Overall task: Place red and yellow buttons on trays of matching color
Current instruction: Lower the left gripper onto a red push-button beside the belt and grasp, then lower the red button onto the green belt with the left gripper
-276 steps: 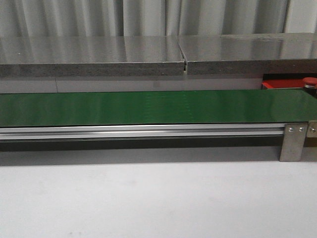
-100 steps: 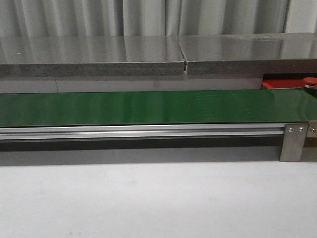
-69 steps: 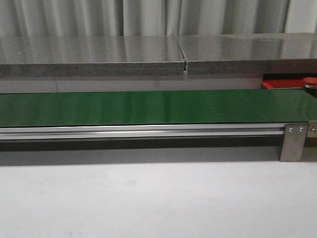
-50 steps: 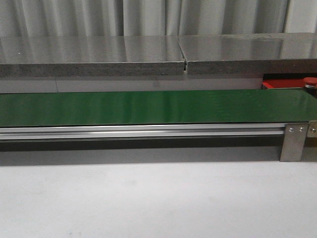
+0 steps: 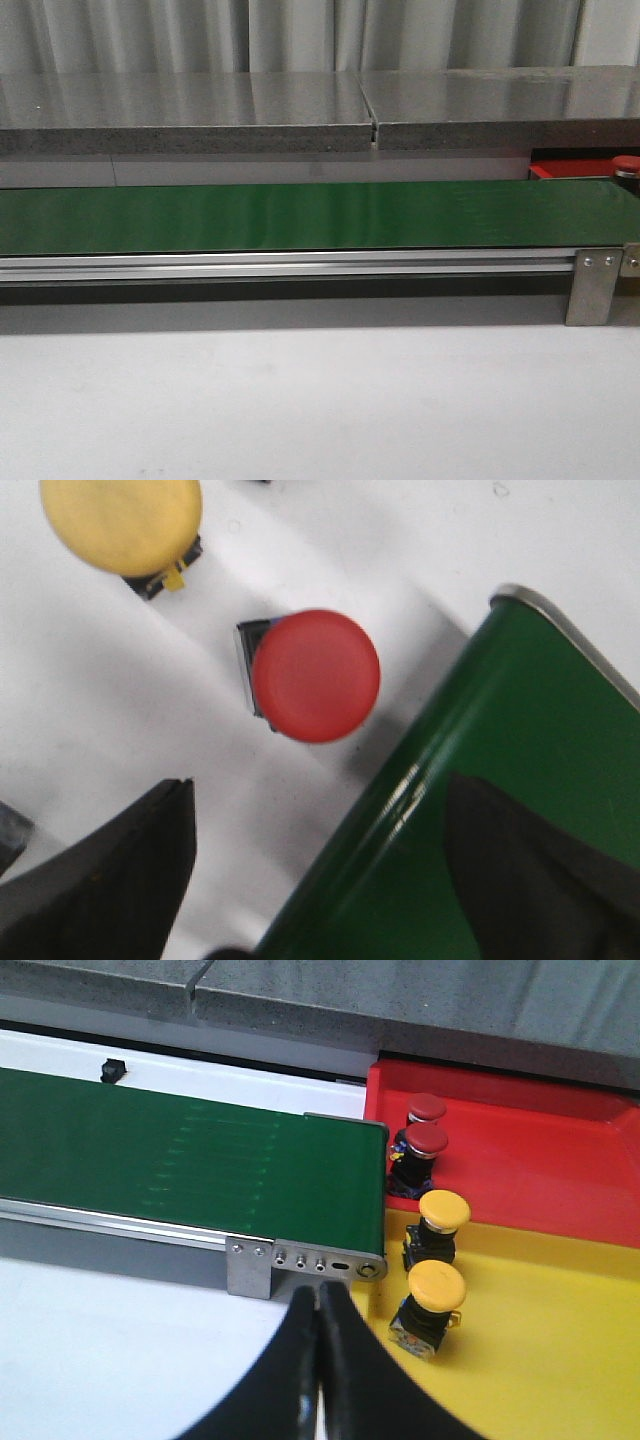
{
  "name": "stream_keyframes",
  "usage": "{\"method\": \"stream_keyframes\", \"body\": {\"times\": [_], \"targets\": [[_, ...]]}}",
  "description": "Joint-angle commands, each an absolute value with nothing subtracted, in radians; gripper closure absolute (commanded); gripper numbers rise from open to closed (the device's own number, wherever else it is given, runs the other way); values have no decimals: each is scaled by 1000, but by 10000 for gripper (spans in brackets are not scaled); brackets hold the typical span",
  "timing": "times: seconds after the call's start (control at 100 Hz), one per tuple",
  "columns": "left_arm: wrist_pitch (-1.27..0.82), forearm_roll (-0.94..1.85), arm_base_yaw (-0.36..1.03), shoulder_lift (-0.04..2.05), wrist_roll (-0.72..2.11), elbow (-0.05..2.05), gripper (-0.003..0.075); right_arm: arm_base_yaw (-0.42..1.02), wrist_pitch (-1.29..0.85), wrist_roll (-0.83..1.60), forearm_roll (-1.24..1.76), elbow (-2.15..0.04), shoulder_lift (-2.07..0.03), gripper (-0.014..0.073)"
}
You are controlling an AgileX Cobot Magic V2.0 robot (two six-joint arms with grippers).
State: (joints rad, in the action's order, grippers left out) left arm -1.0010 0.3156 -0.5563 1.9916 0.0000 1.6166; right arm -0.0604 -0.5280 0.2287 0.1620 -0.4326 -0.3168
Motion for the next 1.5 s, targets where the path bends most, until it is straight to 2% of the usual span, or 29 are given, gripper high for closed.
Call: {"method": "stream_keyframes", "body": {"times": [0.0,0.47,0.54,0.74,0.92,1.31,1.49], "targets": [[-992,334,-559,1984,-31,1692,208,-60,-458,237,159,-457,-324,715],[-979,340,-559,2129,-50,1812,216,-60,-458,237,159,-457,-324,715],[-971,340,-559,2129,-50,1812,262,-60,-458,237,159,-457,-324,715],[-971,342,-559,2129,-46,1812,498,-60,-458,237,159,-457,-324,715],[-976,342,-559,2119,0,1812,589,-60,-458,237,159,-457,-324,715],[-1035,272,-561,1954,75,1792,605,-60,-458,237,159,-457,-324,715],[-1008,287,-558,1831,113,1698,605,-60,-458,237,159,-457,-324,715]]}}
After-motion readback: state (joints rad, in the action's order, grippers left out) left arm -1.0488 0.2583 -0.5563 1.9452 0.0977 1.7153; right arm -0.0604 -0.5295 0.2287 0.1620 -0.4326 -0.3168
